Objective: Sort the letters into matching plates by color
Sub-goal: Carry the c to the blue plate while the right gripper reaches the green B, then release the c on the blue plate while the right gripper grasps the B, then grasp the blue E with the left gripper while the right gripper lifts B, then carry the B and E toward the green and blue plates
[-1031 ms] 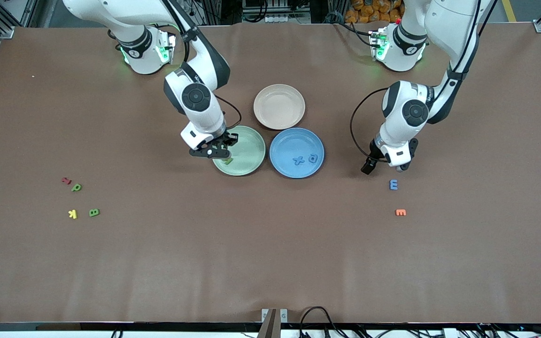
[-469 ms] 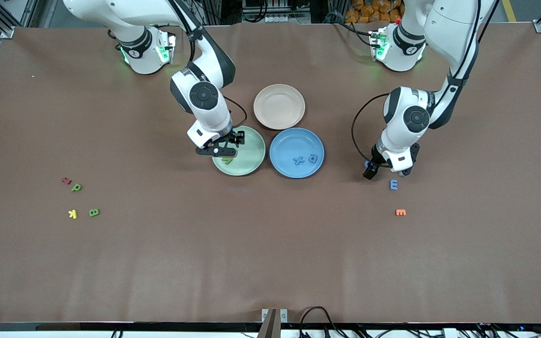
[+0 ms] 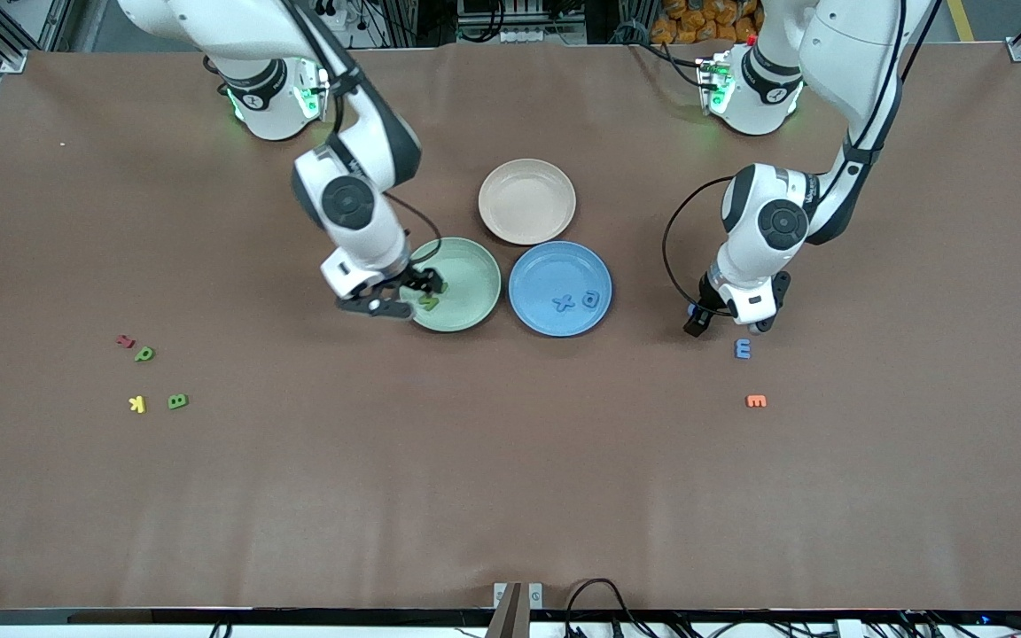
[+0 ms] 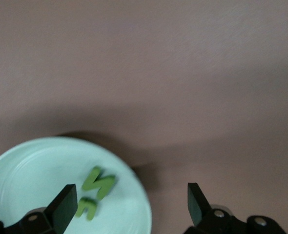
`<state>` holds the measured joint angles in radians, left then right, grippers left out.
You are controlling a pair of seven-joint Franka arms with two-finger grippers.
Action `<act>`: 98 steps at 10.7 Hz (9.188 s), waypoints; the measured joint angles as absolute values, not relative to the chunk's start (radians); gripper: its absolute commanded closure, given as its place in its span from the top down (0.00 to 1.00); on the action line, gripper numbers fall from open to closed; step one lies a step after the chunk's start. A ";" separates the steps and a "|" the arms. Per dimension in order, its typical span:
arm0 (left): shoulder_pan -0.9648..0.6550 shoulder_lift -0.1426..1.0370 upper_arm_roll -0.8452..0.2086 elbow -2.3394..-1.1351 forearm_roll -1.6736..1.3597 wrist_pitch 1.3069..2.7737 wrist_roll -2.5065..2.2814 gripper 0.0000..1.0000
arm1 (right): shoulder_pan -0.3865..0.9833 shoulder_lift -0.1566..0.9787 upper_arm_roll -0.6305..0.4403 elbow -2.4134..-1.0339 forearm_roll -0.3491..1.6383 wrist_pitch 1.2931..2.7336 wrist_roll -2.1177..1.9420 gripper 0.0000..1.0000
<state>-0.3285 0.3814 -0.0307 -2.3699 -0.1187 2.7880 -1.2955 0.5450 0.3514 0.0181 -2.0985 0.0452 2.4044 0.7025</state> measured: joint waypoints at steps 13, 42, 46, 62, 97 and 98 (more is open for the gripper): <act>-0.365 0.373 -0.036 -2.184 -0.019 2.609 -1.291 0.00 | -0.021 0.354 0.024 -2.084 0.045 2.410 0.376 1.00; -0.478 0.448 -0.016 -1.921 0.144 2.282 -0.899 1.00 | -0.094 0.718 -0.089 -1.731 0.118 2.431 0.382 0.71; -0.329 0.352 -0.017 -2.085 0.151 2.420 -0.611 1.00 | -0.093 0.713 -0.091 -1.731 0.118 2.437 0.382 0.55; -0.173 0.480 -0.024 -2.139 0.153 2.594 -0.256 0.24 | -0.091 0.663 -0.093 -1.803 0.118 2.454 0.361 0.23; -0.443 0.444 -0.308 -2.026 0.038 2.314 -1.014 1.00 | 0.732 0.556 -0.075 -1.834 0.133 2.269 0.425 0.24; -0.447 0.448 -0.308 -2.023 0.038 2.314 -1.016 1.00 | 0.738 0.560 -0.075 -1.834 0.133 2.270 0.425 0.30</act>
<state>-0.4473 0.4477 -0.3083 -2.0232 0.0382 2.3142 -1.0158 0.7383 0.5600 -0.0749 -1.8338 0.1332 2.2704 0.4247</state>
